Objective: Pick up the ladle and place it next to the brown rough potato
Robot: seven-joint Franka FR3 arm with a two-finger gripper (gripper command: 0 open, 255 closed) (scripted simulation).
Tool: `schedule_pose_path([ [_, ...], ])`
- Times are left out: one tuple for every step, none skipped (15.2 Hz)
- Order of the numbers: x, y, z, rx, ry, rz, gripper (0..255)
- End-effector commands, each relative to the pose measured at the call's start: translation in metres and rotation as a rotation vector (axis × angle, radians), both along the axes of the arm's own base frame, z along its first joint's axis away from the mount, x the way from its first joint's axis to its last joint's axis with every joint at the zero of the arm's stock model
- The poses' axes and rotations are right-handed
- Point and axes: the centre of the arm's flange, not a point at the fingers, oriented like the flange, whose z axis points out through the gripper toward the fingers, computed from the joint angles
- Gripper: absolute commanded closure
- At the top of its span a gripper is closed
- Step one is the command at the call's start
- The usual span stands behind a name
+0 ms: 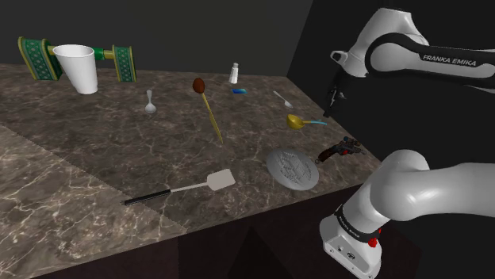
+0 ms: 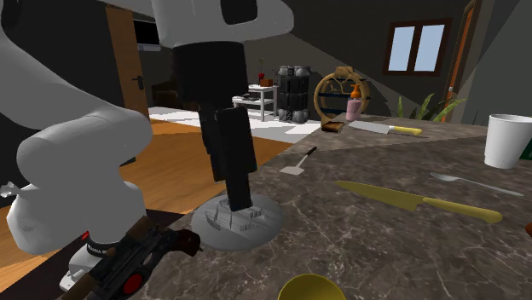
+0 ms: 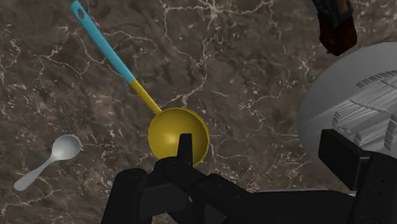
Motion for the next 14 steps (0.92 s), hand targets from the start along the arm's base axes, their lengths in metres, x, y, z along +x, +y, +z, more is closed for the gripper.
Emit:
schedule_pose_path([
  [0.006,-0.018,-0.021,-0.005,-0.009,0.105,0],
  [0.011,-0.027,-0.03,-0.007,-0.013,0.154,0],
  [0.015,-0.035,-0.04,-0.008,-0.016,0.202,0],
  [0.021,-0.044,-0.049,-0.01,-0.019,0.25,0],
  [0.026,-0.052,-0.058,-0.011,-0.022,0.298,0],
  [0.032,-0.059,-0.067,-0.013,-0.026,0.347,0],
  [0.039,-0.067,-0.077,-0.015,-0.029,0.395,0],
  [0.045,-0.074,-0.086,-0.016,-0.032,0.443,0],
  [0.053,-0.081,-0.095,-0.018,-0.036,0.491,0],
  [0.06,-0.087,-0.104,-0.019,-0.039,0.539,0],
  [0.068,-0.093,-0.113,-0.021,-0.042,0.588,0],
  [0.075,-0.099,-0.121,-0.022,-0.045,0.631,0],
  [0.076,-0.099,-0.126,-0.022,-0.045,0.631,0],
  [0.077,-0.098,-0.132,-0.022,-0.045,0.631,0],
])
